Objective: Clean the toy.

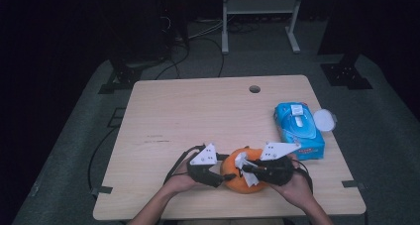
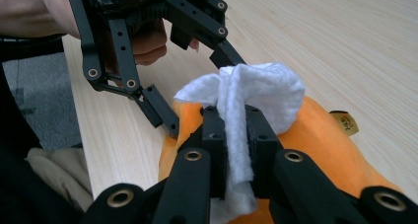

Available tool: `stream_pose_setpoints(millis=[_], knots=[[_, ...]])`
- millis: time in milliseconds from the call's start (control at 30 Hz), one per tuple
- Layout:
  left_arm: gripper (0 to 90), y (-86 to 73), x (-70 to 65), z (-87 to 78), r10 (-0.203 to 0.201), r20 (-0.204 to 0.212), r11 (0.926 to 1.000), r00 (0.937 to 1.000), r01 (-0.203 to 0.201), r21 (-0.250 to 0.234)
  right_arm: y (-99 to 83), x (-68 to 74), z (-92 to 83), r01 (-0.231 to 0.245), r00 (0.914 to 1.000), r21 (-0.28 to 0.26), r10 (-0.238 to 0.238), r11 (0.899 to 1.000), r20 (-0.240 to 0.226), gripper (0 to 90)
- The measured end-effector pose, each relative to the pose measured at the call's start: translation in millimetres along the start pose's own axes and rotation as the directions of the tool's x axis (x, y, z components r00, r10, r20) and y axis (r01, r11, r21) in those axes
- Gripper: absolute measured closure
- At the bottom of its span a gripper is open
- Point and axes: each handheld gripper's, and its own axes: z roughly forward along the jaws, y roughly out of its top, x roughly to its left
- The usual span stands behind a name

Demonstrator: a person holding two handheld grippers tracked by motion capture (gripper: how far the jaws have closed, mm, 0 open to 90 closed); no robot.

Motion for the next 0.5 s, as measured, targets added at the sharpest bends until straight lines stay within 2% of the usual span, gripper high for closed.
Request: stream_pose_setpoints(millis=[67, 100, 133, 167, 200, 233, 300, 333, 367, 400, 433, 467, 500], knots=[[34.2, -0.6, 3.2, -1.5, -0.033, -0.01, 0.9994, 0.9994, 0.033, -0.007, -1.5, -2.0, 1.2, -0.028, 0.9996, -0.003, 0.028, 1.0, -0.005, 81.4], [34.0, -0.6, 3.2, -1.5, -0.033, -0.01, 0.9994, 0.9994, 0.033, -0.007, -2.6, -2.9, 1.8, -0.03, 0.9995, 0.002, 0.03, 1.0, 0.005, 81.4], [32.3, -1.6, 6.0, -1.7, -0.086, 0.005, 0.9958, 0.9963, 0.086, -0.033, -3.8, -4.0, 2.0, -0.027, 0.9995, 0.009, 0.027, 1.0, 0.014, 81.5], [28.5, -1.6, 6.0, -1.7, -0.086, 0.005, 0.9958, 0.9963, 0.086, -0.033, -4.5, -5.0, 1.5, -0.023, 0.9996, 0.017, 0.022, 1.0, 0.019, 81.5], [24.2, -2.2, 5.9, 0.9, -0.153, 0.018, 0.9868, 0.9881, 0.154, -0.051, -5.1, -5.5, 0.8, -0.013, 0.9995, 0.026, 0.012, 1.0, 0.03, 81.5], [20.5, -1.8, 5.1, 2.9, -0.175, 0.022, 0.983, 0.9843, 0.176, -0.052, -5.7, -5.8, -0.3, -0.008, 0.9993, 0.034, 0.007, 0.999, 0.038, 81.4], [19.6, -1.8, 2.3, 8.0, -0.18, 0.018, 0.9819, 0.9834, 0.181, -0.055, -5.5, -4.1, -1.3, -0.014, 0.9996, 0.03, 0.013, 0.999, 0.026, 81.4], [20.3, -1.8, 0.4, 10.5, -0.172, 0.015, 0.9836, 0.985, 0.173, -0.052, -4.6, -1.6, -0.5, -0.01, 0.9997, 0.028, 0.01, 1.0, 0.022, 81.4], [24.4, -1.8, 0.4, 10.5, -0.172, 0.015, 0.9836, 0.985, 0.173, -0.052, -4.6, -1.6, -0.5, -0.01, 0.9997, 0.028, 0.01, 1.0, 0.022, 81.4], [29.5, -0.1, -5.2, 12.7, -0.106, -0.01, 0.9926, 0.9943, 0.105, -0.061, -0.9, 3.4, 2.3, -0.017, 0.9992, 0.0, 0.017, 1.0, -0.036, 81.4], [32.3, -0.1, -5.2, 12.7, -0.106, -0.01, 0.9926, 0.9943, 0.105, -0.061, 1.8, 6.8, 4.8, 0.001, 0.9993, -0.001, -0.001, 1.0, -0.037, 81.3], [35.0, 1.9, -9.1, 13.0, -0.051, -0.028, 0.9976, 0.9983, 0.049, -0.049, 4.4, 9.8, 6.7, 0.028, 0.9993, 0.008, -0.027, 1.0, -0.024, 81.0], [37.1, 1.9, -9.1, 13.0, -0.051, -0.028, 0.9976, 0.9983, 0.049, -0.049, 6.3, 10.4, 7.5, 0.043, 0.999, 0.014, -0.043, 0.999, -0.011, 80.8]])
